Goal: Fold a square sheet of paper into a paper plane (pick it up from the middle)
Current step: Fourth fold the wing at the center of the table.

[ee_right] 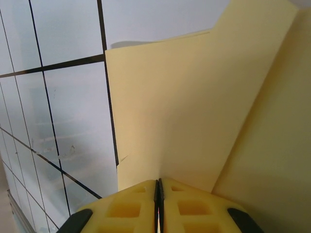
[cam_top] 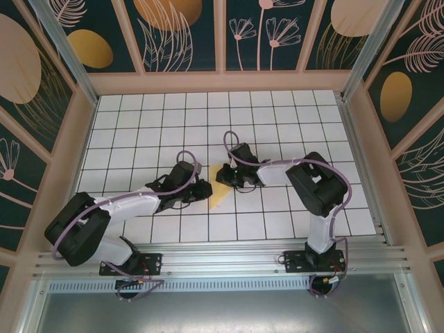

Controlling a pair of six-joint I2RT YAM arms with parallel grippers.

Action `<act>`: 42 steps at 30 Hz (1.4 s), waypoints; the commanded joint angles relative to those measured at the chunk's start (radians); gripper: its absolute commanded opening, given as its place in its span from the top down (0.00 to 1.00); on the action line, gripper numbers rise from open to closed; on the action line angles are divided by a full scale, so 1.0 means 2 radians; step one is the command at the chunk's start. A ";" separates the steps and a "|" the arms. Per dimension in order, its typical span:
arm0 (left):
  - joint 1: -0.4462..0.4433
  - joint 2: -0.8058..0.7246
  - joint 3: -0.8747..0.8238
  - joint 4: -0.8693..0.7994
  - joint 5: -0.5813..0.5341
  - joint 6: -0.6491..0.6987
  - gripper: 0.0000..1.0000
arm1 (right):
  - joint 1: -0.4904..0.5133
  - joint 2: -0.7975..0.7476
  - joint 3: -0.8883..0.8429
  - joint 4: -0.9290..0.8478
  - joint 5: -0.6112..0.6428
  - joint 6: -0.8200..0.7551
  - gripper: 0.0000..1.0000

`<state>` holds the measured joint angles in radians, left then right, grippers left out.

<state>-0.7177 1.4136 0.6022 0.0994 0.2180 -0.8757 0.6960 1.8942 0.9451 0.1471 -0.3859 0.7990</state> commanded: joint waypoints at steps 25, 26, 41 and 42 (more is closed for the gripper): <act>0.002 0.146 0.051 0.002 0.029 0.020 0.98 | 0.012 -0.054 -0.028 -0.027 0.019 0.024 0.85; 0.001 0.147 0.048 -0.001 0.026 0.021 0.98 | 0.012 -0.057 -0.028 -0.029 0.021 0.024 0.84; 0.001 0.142 0.020 0.008 0.030 0.024 0.99 | 0.013 -0.046 -0.039 -0.013 0.011 0.031 0.88; 0.001 0.141 0.020 0.008 0.031 0.025 0.99 | 0.012 -0.042 -0.041 -0.011 0.011 0.032 0.89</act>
<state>-0.7177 1.6745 0.6739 0.1684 0.3050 -0.8524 0.7109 1.7748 0.8864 0.1101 -0.3595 0.8478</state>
